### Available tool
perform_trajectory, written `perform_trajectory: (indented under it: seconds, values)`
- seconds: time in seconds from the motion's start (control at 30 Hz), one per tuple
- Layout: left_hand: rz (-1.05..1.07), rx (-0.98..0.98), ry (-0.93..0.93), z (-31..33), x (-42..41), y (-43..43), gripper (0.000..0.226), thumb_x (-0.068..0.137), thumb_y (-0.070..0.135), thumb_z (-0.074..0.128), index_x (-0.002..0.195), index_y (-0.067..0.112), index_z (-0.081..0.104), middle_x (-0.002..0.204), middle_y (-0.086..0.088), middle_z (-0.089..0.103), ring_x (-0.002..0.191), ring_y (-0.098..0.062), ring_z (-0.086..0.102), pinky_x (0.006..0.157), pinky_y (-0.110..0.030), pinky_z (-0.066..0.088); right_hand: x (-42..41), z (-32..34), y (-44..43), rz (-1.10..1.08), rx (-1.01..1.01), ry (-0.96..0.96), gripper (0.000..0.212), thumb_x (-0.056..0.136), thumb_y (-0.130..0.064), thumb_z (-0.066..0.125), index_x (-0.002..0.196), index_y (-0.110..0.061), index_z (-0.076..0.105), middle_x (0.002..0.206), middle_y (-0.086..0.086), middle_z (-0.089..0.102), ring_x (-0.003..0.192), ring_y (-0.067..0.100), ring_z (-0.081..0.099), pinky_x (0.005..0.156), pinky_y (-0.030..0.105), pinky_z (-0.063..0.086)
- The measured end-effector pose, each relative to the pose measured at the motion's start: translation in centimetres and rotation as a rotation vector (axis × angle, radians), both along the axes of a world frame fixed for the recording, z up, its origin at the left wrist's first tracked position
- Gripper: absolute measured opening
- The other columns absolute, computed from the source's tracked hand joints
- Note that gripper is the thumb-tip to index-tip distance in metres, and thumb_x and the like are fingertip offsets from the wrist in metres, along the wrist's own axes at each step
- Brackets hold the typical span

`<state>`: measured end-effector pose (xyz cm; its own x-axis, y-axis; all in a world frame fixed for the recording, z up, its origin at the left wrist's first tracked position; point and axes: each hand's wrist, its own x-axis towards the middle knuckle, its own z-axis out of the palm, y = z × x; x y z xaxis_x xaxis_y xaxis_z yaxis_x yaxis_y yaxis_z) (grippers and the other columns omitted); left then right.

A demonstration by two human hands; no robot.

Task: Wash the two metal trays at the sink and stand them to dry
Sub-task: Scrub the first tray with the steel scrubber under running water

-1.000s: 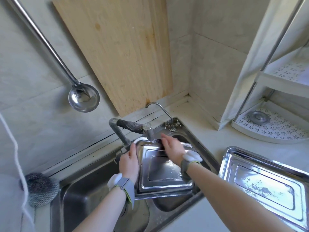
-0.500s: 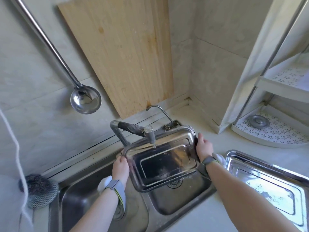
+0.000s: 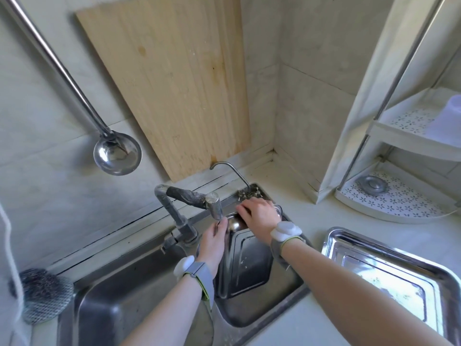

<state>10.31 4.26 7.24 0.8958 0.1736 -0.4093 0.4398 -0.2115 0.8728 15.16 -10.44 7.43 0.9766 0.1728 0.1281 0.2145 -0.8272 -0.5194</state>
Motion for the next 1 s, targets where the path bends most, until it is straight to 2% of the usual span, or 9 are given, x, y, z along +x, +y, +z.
perform_trajectory:
  seconds: [0.07,0.17,0.33,0.5,0.6,0.67,0.73,0.83,1.0]
  values:
    - [0.023,-0.062,0.008,-0.4,0.0,0.2,0.055,0.07,0.08,0.049,0.099,0.037,0.068,0.102,0.011,0.072,0.106,-0.012,0.062,0.103,-0.043,0.043,0.1,-1.8,-0.8,0.017,0.029,-0.033,0.046,0.098,-0.048,0.028,0.114,-0.025,0.064,0.111,-0.003,0.065,0.107,0.019,0.057,0.11,0.041,0.031]
    - [0.112,-0.161,0.067,-0.1,0.0,-0.2,0.043,0.076,0.074,0.05,0.096,0.038,0.065,0.118,0.005,0.065,0.116,-0.017,0.056,0.108,-0.045,0.038,0.0,-2.2,-1.2,-0.202,0.047,0.025,0.052,0.1,-0.044,0.023,0.134,-0.017,0.051,0.134,0.003,0.055,0.131,0.024,0.044,0.115,0.044,0.02]
    - [0.239,-0.363,0.05,0.4,0.3,-0.9,0.026,0.096,0.043,0.049,0.096,0.025,0.067,0.114,-0.005,0.069,0.107,-0.02,0.063,0.104,-0.042,0.045,-2.3,-0.6,3.2,0.256,0.006,-0.12,0.047,0.101,-0.033,0.025,0.145,-0.018,0.037,0.147,0.0,0.044,0.143,0.019,0.028,0.121,0.046,0.009]
    - [0.268,-0.307,0.048,0.4,0.0,-0.1,0.041,0.088,0.058,0.053,0.098,0.022,0.068,0.108,-0.003,0.07,0.104,-0.02,0.063,0.1,-0.042,0.045,-0.1,-1.0,-0.5,-0.2,0.015,0.115,0.045,0.104,-0.03,0.025,0.145,-0.015,0.035,0.149,0.006,0.042,0.145,0.023,0.022,0.12,0.044,0.008]
    - [0.3,-0.388,0.04,0.8,0.4,-0.5,0.034,0.095,0.048,0.049,0.093,0.019,0.068,0.099,-0.005,0.072,0.093,-0.018,0.067,0.088,-0.037,0.051,-2.7,-0.4,4.0,0.21,0.051,-0.094,0.04,0.102,-0.023,0.031,0.137,-0.014,0.047,0.139,0.006,0.052,0.141,0.024,0.032,0.12,0.043,0.012]
    - [0.34,-0.483,0.042,1.0,0.5,-0.5,0.033,0.097,0.042,0.048,0.093,0.016,0.068,0.093,-0.005,0.072,0.088,-0.017,0.066,0.088,-0.035,0.05,-2.5,-0.6,4.6,0.327,0.032,-0.135,0.044,0.099,-0.024,0.03,0.137,-0.013,0.049,0.134,0.007,0.057,0.137,0.025,0.039,0.12,0.043,0.015]
    - [0.367,-0.519,0.033,0.5,0.3,0.0,0.032,0.098,0.039,0.048,0.098,0.014,0.068,0.093,-0.005,0.071,0.087,-0.017,0.065,0.091,-0.034,0.048,-0.5,-1.4,2.1,0.09,0.034,-0.06,0.043,0.099,-0.02,0.031,0.139,-0.012,0.046,0.135,0.01,0.056,0.136,0.027,0.04,0.119,0.044,0.015]
    - [0.369,-0.431,0.018,0.3,0.2,0.6,0.029,0.097,0.04,0.05,0.092,0.018,0.068,0.087,-0.001,0.068,0.082,-0.014,0.061,0.076,-0.026,0.044,-0.2,-1.9,-0.6,-0.216,0.047,0.124,0.044,0.103,-0.026,0.027,0.144,-0.015,0.038,0.146,0.007,0.045,0.144,0.024,0.027,0.12,0.047,0.012]
    - [0.311,-0.418,0.025,1.0,0.3,-0.1,0.032,0.097,0.039,0.048,0.097,0.015,0.069,0.095,-0.007,0.072,0.088,-0.019,0.068,0.083,-0.034,0.052,-3.2,-0.7,4.3,0.294,0.023,-0.136,0.048,0.099,-0.032,0.024,0.134,-0.014,0.053,0.132,0.003,0.059,0.136,0.021,0.04,0.118,0.047,0.02]
